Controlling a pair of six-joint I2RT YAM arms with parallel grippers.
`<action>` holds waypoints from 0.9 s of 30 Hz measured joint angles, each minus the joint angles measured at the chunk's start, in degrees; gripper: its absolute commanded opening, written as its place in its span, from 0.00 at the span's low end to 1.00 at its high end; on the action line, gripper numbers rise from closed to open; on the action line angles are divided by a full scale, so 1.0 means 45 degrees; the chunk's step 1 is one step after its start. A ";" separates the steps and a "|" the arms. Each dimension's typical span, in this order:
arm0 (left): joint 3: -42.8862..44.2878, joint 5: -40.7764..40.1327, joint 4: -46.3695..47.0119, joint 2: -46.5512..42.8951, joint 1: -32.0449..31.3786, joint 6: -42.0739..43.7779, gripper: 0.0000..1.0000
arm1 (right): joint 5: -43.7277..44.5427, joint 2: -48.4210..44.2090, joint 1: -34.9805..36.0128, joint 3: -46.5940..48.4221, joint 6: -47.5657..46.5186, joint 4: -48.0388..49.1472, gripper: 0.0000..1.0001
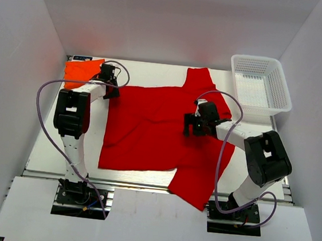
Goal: Fold and stack the t-shirts
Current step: Flatten out the tshirt
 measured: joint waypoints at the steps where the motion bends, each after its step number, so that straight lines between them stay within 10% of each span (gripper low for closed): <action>1: 0.0102 0.0141 0.0053 0.0107 0.0044 0.0005 0.40 | 0.0024 0.0029 -0.0005 0.0039 0.0000 0.0000 0.90; 6: 0.0253 0.0491 0.0296 0.0350 0.0257 0.0087 0.00 | 0.0097 0.0189 -0.0005 0.0209 0.0000 -0.0024 0.90; 27: 0.1870 0.0578 0.0879 0.0976 0.0665 0.0777 0.00 | 0.0209 0.0398 -0.0010 0.0466 -0.0005 -0.0165 0.90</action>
